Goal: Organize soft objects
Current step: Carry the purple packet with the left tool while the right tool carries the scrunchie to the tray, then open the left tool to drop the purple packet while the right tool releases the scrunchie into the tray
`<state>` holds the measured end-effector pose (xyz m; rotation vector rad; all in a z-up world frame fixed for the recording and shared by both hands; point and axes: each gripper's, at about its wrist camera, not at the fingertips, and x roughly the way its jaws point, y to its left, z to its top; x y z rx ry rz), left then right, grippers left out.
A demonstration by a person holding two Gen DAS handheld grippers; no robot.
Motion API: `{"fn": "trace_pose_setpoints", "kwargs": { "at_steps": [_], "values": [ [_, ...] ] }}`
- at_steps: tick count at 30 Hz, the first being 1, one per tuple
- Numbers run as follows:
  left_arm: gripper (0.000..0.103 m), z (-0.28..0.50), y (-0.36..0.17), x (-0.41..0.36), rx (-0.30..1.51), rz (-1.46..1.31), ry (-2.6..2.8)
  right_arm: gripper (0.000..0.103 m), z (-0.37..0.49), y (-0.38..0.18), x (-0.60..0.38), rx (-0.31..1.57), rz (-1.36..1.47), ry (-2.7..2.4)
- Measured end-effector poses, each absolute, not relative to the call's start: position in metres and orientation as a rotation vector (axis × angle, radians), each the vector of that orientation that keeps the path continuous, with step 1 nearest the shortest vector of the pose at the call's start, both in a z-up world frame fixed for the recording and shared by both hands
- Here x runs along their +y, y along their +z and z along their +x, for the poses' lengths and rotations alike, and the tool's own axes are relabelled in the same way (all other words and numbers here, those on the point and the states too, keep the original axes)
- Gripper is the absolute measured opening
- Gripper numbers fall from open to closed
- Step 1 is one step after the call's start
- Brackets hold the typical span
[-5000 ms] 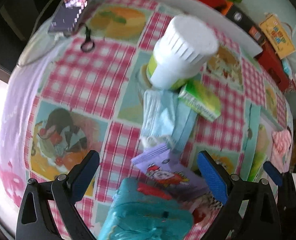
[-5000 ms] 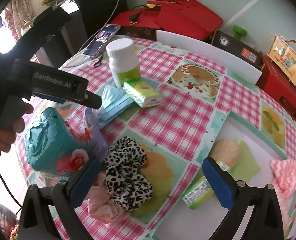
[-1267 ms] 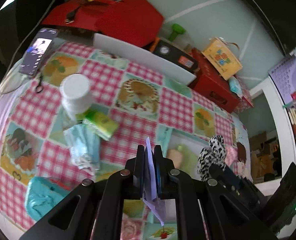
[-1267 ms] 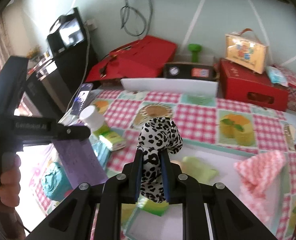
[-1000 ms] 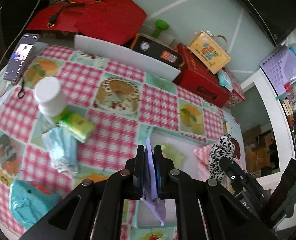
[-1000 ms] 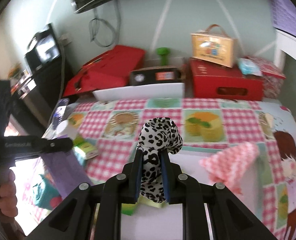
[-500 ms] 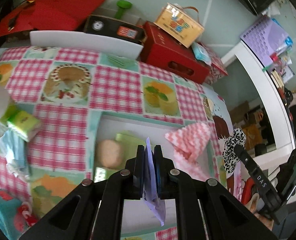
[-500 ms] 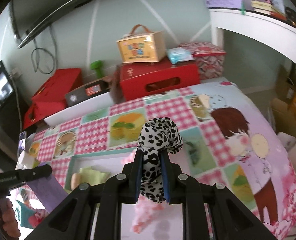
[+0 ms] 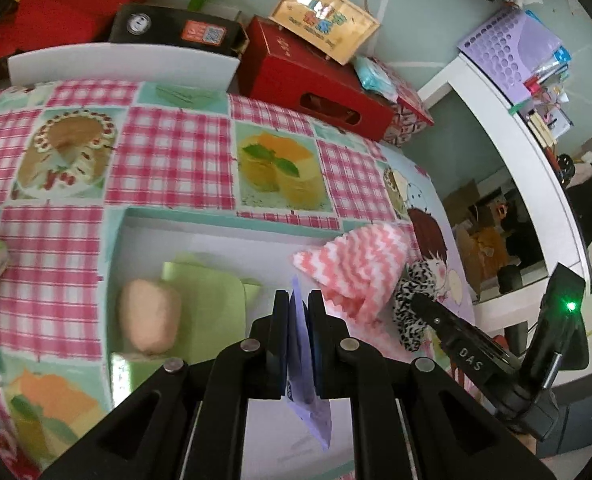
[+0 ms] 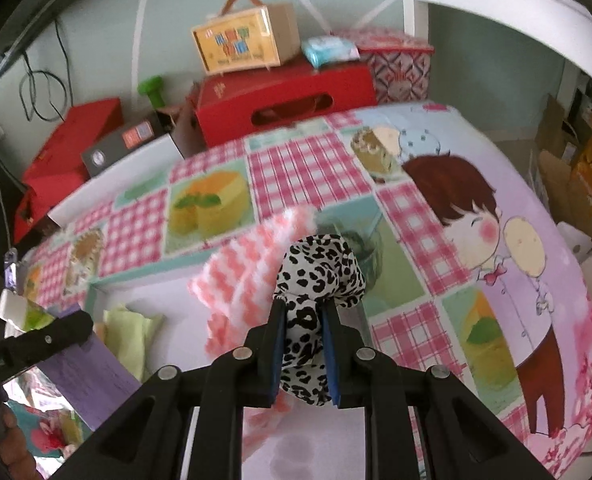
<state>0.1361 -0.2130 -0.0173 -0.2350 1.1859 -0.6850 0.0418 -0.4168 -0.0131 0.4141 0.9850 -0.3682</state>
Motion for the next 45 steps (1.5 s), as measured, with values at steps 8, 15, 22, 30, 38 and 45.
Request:
{"fn": "trace_pose_setpoints", "kwargs": {
  "at_steps": [8,15,22,30,38,45],
  "values": [
    [0.009,0.139,-0.045,-0.225,1.221,-0.254,-0.724,0.019,0.050,-0.036,-0.414,1.068,0.389,-0.374],
    [0.011,0.144,-0.056,-0.221,1.253,-0.222,-0.658,0.021,0.052,-0.039,-0.413,1.088,0.388,-0.378],
    [0.013,0.145,-0.063,-0.220,1.284,-0.147,-0.588,0.022,0.054,-0.038,-0.410,1.100,0.362,-0.373],
    [0.019,0.144,-0.055,-0.217,1.290,-0.086,-0.535,0.022,0.053,-0.031,-0.408,1.086,0.357,-0.351],
    [0.045,0.144,-0.036,-0.204,1.253,-0.070,-0.489,0.025,0.050,-0.021,-0.405,1.057,0.351,-0.345],
    [0.046,0.143,-0.027,-0.192,1.245,-0.062,-0.486,0.025,0.044,0.003,-0.399,0.993,0.337,-0.349]
  ]
}}
